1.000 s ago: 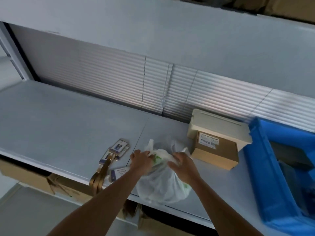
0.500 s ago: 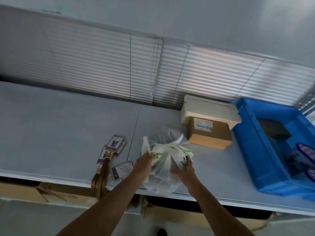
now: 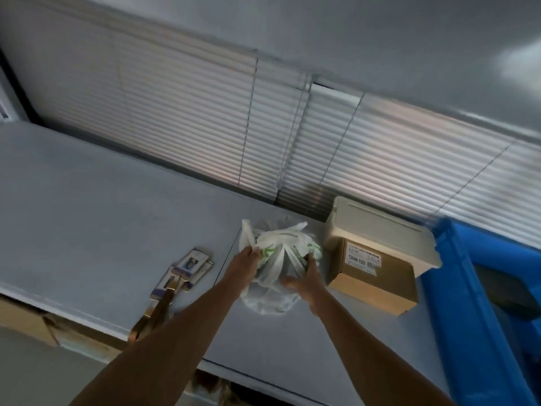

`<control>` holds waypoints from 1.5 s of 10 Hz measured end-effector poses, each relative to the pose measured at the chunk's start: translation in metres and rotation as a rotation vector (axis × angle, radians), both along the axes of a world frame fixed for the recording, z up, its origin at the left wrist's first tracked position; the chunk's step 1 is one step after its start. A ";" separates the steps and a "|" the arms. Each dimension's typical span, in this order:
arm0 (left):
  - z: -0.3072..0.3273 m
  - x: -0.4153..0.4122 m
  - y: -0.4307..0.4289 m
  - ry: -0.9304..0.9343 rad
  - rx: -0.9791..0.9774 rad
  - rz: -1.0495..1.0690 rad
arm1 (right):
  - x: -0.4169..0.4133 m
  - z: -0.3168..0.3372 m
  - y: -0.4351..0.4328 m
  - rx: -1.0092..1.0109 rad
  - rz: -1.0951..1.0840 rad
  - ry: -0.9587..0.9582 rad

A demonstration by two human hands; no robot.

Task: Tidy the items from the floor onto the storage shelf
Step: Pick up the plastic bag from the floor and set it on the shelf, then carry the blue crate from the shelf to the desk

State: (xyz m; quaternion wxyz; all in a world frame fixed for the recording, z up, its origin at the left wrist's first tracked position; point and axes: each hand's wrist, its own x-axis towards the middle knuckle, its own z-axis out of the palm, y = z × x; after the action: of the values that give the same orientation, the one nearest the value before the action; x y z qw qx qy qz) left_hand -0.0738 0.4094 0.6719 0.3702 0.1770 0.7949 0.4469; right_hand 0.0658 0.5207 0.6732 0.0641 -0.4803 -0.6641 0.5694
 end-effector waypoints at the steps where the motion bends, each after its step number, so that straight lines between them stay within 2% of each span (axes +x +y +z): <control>1: 0.002 -0.010 0.019 0.019 0.019 0.017 | -0.013 0.005 0.018 -0.021 -0.025 0.026; 2: 0.000 -0.018 0.034 0.041 0.026 -0.008 | -0.019 0.011 0.036 0.066 0.041 -0.043; 3: 0.001 -0.022 0.043 0.060 0.021 -0.012 | -0.021 0.012 0.049 0.059 0.048 -0.055; 5: 0.003 -0.020 0.046 0.102 0.008 0.005 | -0.017 0.018 0.049 -0.117 -0.006 0.000; 6: 0.004 -0.019 0.038 0.119 0.079 0.046 | -0.005 0.022 0.041 -0.018 0.040 0.046; 8: 0.031 -0.004 0.004 0.196 0.121 0.248 | 0.050 0.046 -0.004 0.158 -0.091 -0.047; 9: 0.050 0.029 -0.010 0.356 0.143 0.322 | 0.109 0.065 -0.033 0.226 -0.153 -0.008; 10: 0.059 0.078 -0.012 0.345 0.228 0.202 | 0.180 0.084 -0.057 0.417 -0.220 0.001; 11: 0.064 0.139 0.001 0.267 0.231 -0.161 | 0.259 0.094 -0.072 0.537 -0.359 -0.062; 12: 0.062 0.198 0.039 0.172 0.130 -0.475 | 0.337 0.096 -0.070 0.618 -0.610 -0.189; 13: 0.064 0.269 0.090 0.082 0.105 -0.642 | 0.411 0.093 -0.050 0.584 -0.833 -0.318; 14: 0.077 0.345 0.143 0.012 0.087 -0.693 | 0.475 0.079 -0.010 0.297 -0.933 -0.316; 15: 0.085 0.403 0.194 -0.130 -0.042 -0.605 | 0.518 0.074 0.035 0.031 -1.034 -0.156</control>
State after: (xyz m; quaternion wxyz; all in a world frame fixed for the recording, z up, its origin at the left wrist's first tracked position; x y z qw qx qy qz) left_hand 0.3292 0.6035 0.7571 0.5399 0.3689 0.6901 0.3102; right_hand 0.5838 0.5552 0.7473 0.2942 -0.7853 -0.3515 0.4162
